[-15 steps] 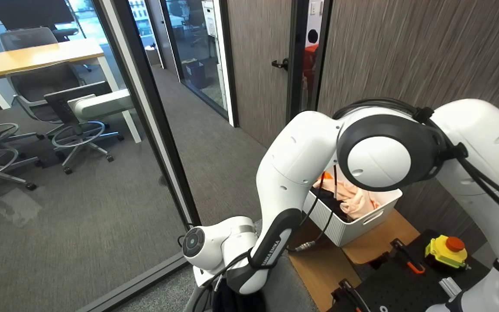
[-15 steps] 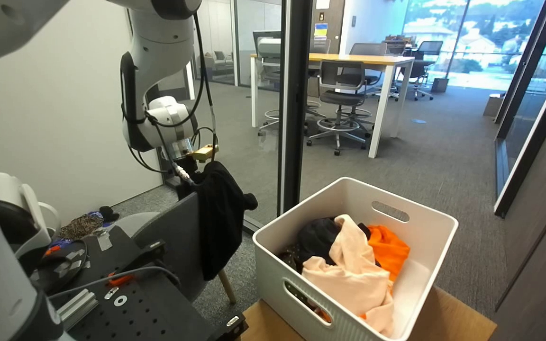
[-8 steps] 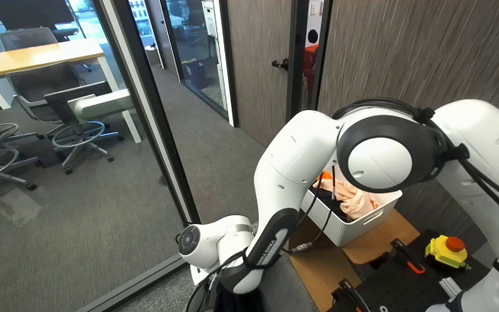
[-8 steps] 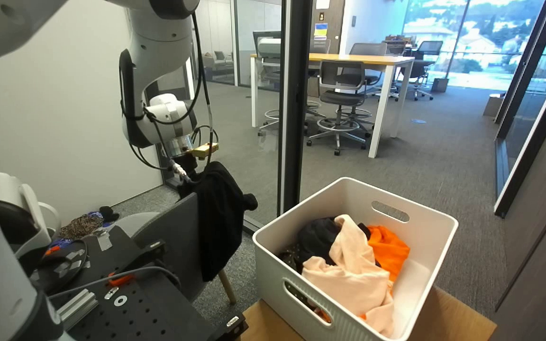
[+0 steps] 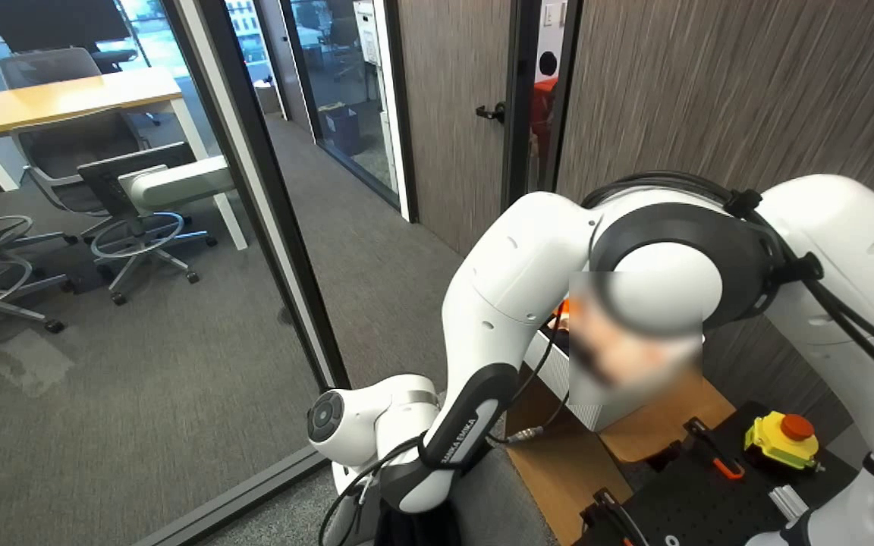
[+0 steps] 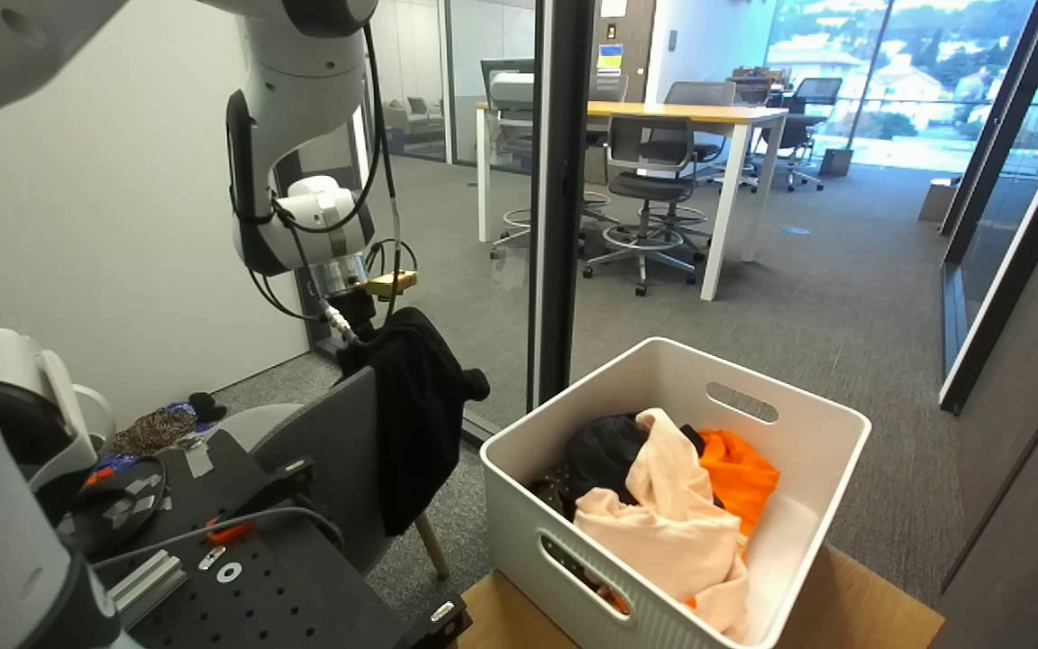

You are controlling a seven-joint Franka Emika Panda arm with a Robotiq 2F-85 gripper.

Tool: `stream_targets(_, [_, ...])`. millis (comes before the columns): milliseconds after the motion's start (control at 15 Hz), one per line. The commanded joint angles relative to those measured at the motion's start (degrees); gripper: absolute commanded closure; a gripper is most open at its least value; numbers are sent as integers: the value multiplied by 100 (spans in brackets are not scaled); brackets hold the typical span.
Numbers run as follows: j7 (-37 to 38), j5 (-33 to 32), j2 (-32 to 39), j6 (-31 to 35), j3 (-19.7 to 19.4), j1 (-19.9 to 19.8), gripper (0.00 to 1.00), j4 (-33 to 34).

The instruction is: Pick up the shirt from the chair and put it in the white bin

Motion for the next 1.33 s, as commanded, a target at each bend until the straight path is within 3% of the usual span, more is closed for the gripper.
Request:
stream_targets(0, [-93,-130,-223,-692,-354,258,88,138])
stream_targets(400, [-51,-637,-485,-1042,-572,495,88,-60])
stream_targets(1267, [702,-614,-2030,-1853,-544,119,89,-577])
